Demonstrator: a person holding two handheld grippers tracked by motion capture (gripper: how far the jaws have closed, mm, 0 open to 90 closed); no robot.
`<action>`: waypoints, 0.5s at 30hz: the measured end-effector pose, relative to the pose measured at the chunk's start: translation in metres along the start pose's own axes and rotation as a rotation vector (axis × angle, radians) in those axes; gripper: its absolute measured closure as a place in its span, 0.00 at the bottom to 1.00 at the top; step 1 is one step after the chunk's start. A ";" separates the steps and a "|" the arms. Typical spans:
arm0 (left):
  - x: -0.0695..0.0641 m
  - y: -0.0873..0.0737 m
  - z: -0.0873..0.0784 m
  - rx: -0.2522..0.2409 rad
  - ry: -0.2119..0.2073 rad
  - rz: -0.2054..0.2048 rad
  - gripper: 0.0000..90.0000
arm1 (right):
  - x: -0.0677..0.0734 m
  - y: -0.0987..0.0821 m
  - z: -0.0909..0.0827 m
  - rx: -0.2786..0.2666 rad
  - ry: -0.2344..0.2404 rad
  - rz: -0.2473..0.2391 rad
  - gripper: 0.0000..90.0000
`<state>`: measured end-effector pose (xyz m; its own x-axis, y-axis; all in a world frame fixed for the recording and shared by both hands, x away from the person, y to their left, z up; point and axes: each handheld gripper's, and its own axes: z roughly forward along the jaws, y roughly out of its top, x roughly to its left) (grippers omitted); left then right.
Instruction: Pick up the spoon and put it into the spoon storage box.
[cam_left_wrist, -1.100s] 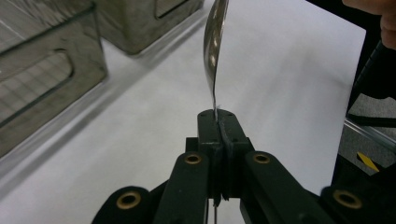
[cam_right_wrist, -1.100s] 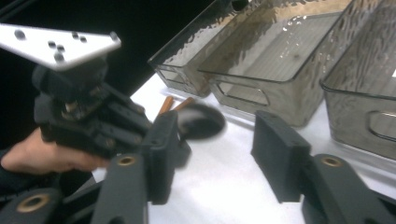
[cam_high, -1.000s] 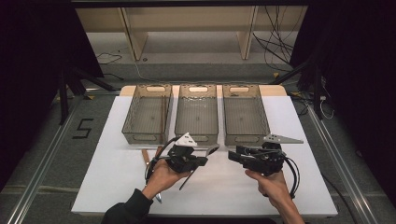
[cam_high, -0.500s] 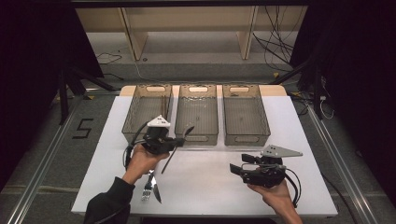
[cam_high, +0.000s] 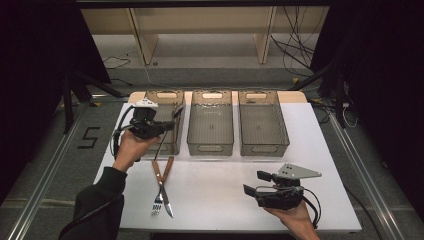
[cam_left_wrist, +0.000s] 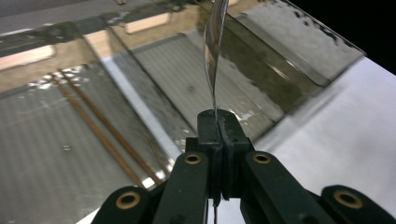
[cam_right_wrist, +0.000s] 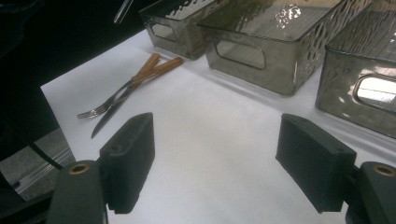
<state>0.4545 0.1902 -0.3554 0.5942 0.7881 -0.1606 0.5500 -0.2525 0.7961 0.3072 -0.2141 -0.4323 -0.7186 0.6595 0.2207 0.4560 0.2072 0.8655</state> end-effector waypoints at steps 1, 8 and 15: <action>0.004 0.002 0.001 0.001 0.010 -0.011 0.99 | 0.000 -0.001 0.000 -0.003 0.000 -0.002 0.31; 0.030 0.017 0.012 0.040 0.069 -0.051 0.99 | 0.004 -0.006 -0.001 -0.003 0.006 -0.022 0.30; 0.050 0.027 0.027 0.055 0.100 -0.077 0.99 | 0.006 -0.007 0.000 0.002 0.007 -0.030 0.30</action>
<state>0.5146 0.2078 -0.3572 0.4892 0.8576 -0.1586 0.6248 -0.2177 0.7498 0.2996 -0.2120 -0.4368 -0.7353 0.6482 0.1980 0.4355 0.2280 0.8708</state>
